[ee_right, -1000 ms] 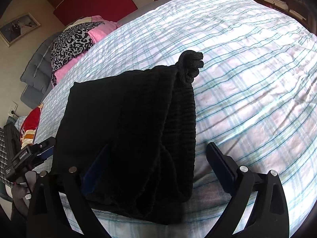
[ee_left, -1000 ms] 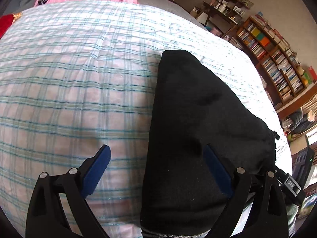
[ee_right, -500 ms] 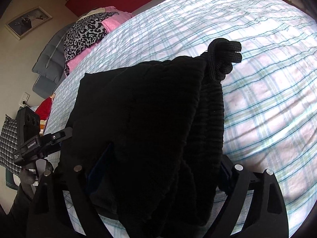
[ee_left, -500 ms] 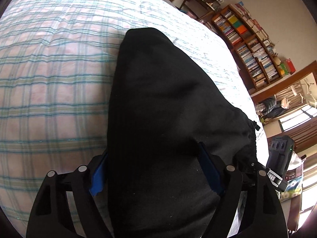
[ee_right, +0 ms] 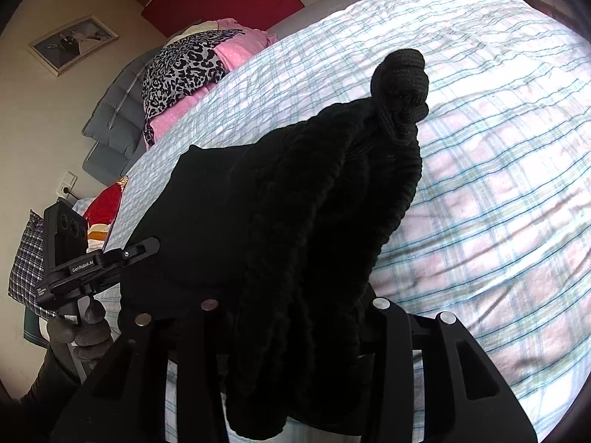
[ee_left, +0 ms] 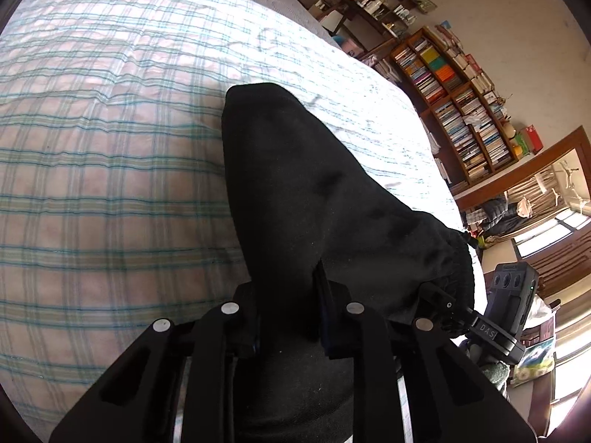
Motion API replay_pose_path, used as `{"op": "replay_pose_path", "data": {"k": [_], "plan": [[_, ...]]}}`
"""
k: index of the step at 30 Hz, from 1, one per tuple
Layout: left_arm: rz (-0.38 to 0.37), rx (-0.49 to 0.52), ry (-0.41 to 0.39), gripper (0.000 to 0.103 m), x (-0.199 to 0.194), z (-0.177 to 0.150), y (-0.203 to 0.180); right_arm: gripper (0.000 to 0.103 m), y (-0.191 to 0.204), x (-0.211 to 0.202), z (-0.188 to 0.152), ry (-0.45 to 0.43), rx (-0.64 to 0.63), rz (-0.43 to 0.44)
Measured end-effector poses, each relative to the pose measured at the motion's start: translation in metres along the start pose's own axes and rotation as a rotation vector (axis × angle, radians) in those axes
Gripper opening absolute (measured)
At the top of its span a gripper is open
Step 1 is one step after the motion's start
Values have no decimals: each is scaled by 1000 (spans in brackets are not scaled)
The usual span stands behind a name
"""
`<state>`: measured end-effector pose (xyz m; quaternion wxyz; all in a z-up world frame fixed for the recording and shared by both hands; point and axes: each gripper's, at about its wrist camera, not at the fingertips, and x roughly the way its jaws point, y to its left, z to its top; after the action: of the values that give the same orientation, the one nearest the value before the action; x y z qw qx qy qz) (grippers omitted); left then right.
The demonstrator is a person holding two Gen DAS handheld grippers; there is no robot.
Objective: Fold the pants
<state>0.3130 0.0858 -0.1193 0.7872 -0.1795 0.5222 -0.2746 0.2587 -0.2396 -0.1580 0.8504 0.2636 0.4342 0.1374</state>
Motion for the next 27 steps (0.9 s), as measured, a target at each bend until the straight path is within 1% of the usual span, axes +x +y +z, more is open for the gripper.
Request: {"op": "replay_pose_path", "data": {"k": [2, 6, 11, 14, 17, 20, 27], "plan": [[-2, 9, -15, 17, -10, -2, -5, 40, 9, -10, 2, -15, -21, 12], [1, 21, -45, 16, -34, -9, -10, 40, 28, -26, 2, -33, -63, 35], [11, 18, -103, 16, -78, -20, -7, 40, 59, -37, -5, -31, -111, 90], [38, 18, -136, 16, -109, -29, -1, 40, 83, -37, -13, -20, -145, 130], [70, 9, -168, 16, -138, -37, 9, 40, 111, -30, -20, 4, -186, 171], [108, -11, -199, 16, -169, -47, 28, 40, 141, -18, -26, 30, -215, 212], [204, -58, -264, 16, -233, -63, 68, 40, 209, 23, -48, 96, -262, 278]]}}
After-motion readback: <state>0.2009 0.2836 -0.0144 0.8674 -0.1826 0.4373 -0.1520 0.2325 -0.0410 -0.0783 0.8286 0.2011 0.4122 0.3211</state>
